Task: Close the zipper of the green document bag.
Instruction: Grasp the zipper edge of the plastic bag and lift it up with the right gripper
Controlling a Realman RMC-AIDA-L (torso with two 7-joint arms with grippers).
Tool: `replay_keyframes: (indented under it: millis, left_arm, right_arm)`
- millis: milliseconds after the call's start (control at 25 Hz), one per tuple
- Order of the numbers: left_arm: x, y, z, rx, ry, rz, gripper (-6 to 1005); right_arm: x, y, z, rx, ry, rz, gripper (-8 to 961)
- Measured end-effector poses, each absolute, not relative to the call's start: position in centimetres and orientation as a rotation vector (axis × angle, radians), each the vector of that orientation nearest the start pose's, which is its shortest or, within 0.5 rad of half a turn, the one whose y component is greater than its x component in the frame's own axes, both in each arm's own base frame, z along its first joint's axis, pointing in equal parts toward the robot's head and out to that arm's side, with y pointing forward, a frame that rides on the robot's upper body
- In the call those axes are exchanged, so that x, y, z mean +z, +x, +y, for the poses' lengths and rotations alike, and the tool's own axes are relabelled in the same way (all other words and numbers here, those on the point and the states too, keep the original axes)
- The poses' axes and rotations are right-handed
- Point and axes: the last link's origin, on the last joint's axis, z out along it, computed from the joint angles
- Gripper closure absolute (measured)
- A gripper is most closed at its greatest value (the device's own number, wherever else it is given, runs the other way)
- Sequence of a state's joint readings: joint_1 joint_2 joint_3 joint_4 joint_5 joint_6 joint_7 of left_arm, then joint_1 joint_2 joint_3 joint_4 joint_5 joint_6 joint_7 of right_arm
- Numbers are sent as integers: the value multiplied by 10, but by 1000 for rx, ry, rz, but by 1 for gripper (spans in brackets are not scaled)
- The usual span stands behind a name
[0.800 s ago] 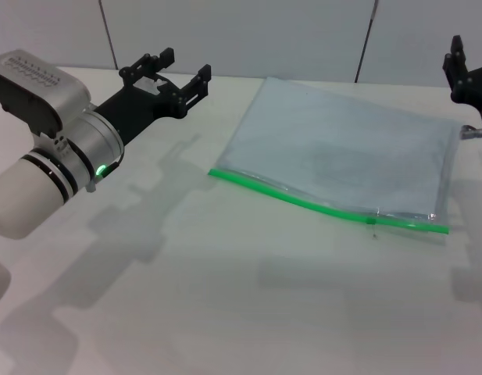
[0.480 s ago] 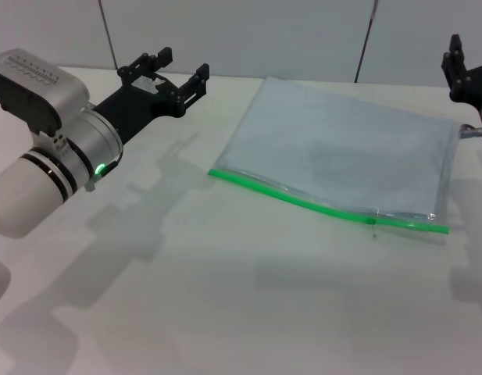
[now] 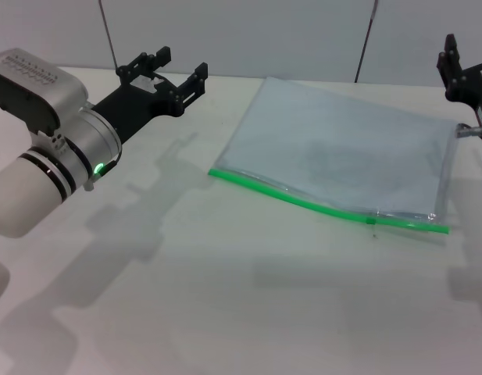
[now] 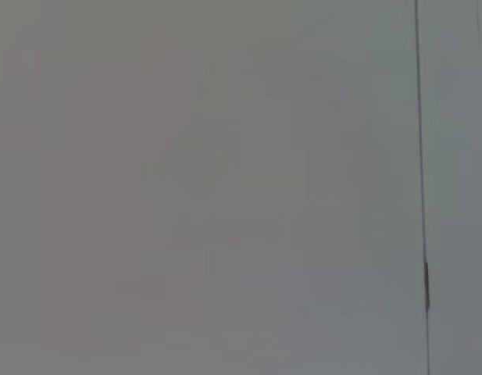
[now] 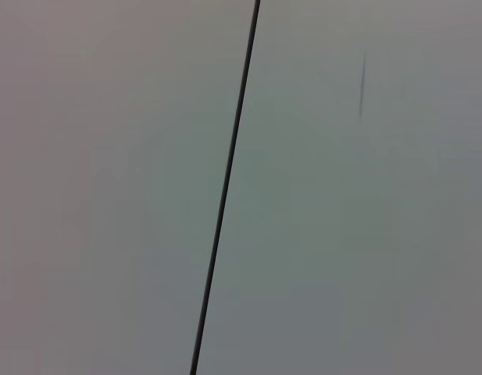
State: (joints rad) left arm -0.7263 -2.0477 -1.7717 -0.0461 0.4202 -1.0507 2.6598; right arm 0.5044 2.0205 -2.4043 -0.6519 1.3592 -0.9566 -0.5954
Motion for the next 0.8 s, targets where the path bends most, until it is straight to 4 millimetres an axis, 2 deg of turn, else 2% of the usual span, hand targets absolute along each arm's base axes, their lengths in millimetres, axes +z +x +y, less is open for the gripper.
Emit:
replay_keyframes:
  millis: [200,440,640,800]
  left_arm:
    - [-26,-257,406,-766,-1986,-454,294]
    - [-26,-258,405,-761,-1989,-455,294]
    - [-25,-260,404,-755,-1989,-458,294]
    - [-25,-265,403,-738,-1985,-466,295]
  right_arm:
    - [-30,239,383,535,-1562,387,276]
    - [-36,226,390,526,-1734,414,281]
    - [-32,217,379,507,-1894,364,285]
    - [-30,215,366,426,-2054,293,288]
